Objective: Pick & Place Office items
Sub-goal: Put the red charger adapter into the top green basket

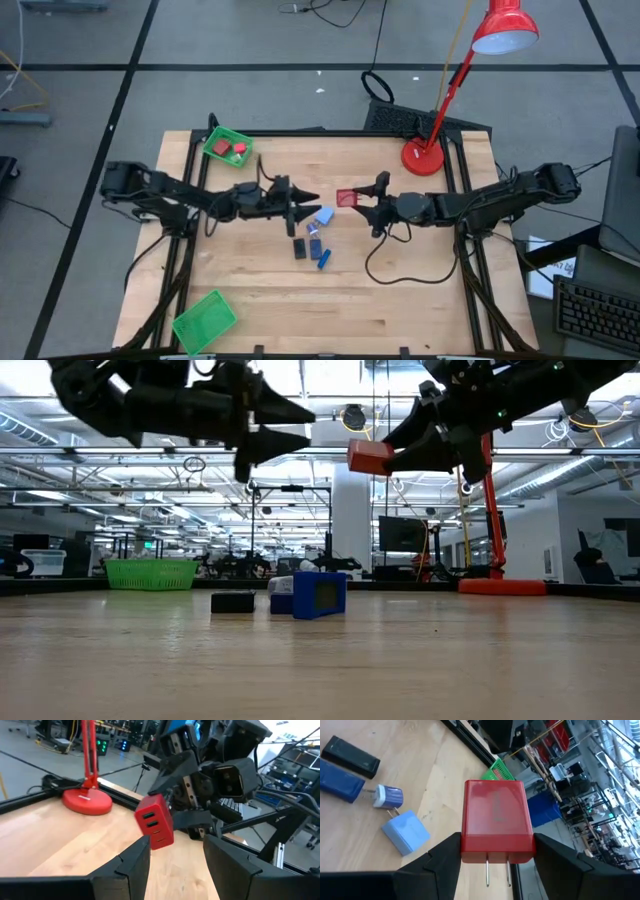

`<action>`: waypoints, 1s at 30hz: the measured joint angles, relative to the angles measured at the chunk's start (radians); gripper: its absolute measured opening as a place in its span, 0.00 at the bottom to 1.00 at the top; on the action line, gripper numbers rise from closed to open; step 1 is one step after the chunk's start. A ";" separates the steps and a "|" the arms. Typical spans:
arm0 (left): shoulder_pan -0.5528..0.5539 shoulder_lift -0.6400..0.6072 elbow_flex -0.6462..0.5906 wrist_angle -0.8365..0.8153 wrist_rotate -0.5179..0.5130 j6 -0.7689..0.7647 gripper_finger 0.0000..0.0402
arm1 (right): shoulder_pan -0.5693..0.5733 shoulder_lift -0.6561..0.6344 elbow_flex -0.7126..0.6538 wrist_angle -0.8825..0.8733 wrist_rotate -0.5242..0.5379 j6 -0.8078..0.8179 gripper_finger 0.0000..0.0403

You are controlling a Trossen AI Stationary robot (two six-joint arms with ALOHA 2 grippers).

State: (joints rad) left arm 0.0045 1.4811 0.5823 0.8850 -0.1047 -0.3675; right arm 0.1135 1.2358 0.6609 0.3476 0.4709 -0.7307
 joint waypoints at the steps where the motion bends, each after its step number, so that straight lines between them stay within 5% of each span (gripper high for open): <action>1: -0.002 0.022 0.021 0.000 0.000 0.000 0.46 | 0.000 0.000 0.000 0.008 0.000 0.000 0.53; 10: 0.011 0.172 0.171 -0.009 -0.008 -0.034 0.46 | 0.027 -0.001 -0.001 0.030 0.015 -0.028 0.53; 24: 0.017 0.202 0.194 -0.014 -0.097 -0.071 0.47 | 0.046 0.000 -0.001 0.040 0.071 -0.036 0.53; 30: 0.031 0.201 0.194 -0.030 -0.033 -0.148 0.59 | 0.046 0.000 -0.001 0.047 0.071 -0.034 0.53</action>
State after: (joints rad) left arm 0.0353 1.6825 0.7765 0.8554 -0.1373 -0.5151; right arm 0.1596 1.2358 0.6601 0.3941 0.5419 -0.7643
